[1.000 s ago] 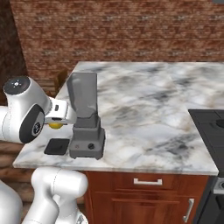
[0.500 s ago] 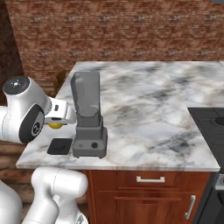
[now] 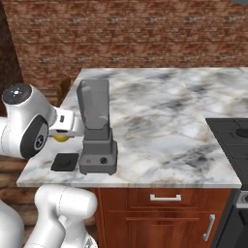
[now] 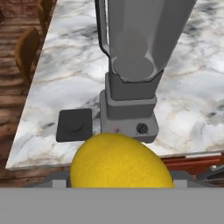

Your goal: Grab the lemon and onion from the fridge, place them in the blender, close the lid, and turn on the blender to create a marinade.

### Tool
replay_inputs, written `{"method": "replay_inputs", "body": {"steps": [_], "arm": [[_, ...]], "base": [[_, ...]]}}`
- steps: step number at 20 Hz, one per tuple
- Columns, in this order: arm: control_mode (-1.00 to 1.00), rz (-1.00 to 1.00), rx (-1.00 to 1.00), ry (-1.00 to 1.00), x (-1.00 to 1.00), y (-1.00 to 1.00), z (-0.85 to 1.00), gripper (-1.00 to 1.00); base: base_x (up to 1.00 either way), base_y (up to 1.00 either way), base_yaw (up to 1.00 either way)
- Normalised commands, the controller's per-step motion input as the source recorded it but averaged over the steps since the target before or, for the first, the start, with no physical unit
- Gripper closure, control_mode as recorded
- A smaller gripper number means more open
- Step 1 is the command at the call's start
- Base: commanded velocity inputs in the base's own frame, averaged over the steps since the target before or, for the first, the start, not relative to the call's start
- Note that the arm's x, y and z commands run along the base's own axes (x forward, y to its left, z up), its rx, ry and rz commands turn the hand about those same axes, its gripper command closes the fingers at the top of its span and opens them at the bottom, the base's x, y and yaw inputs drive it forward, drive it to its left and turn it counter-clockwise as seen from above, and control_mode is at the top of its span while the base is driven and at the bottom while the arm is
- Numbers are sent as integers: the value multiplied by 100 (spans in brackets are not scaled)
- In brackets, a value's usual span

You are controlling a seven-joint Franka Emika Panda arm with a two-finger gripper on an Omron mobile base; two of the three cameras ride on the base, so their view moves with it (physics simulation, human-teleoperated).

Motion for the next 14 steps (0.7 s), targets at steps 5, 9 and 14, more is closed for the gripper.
{"method": "replay_inputs", "body": {"steps": [5,9,14], "arm": [[-100,0,0,-7,0,0,45,100],[-100,0,0,-5,0,0,65,100],[-100,-2,0,-7,0,0,51,100]], "base": [[0,0,0],[0,0,0],[0,0,0]]}}
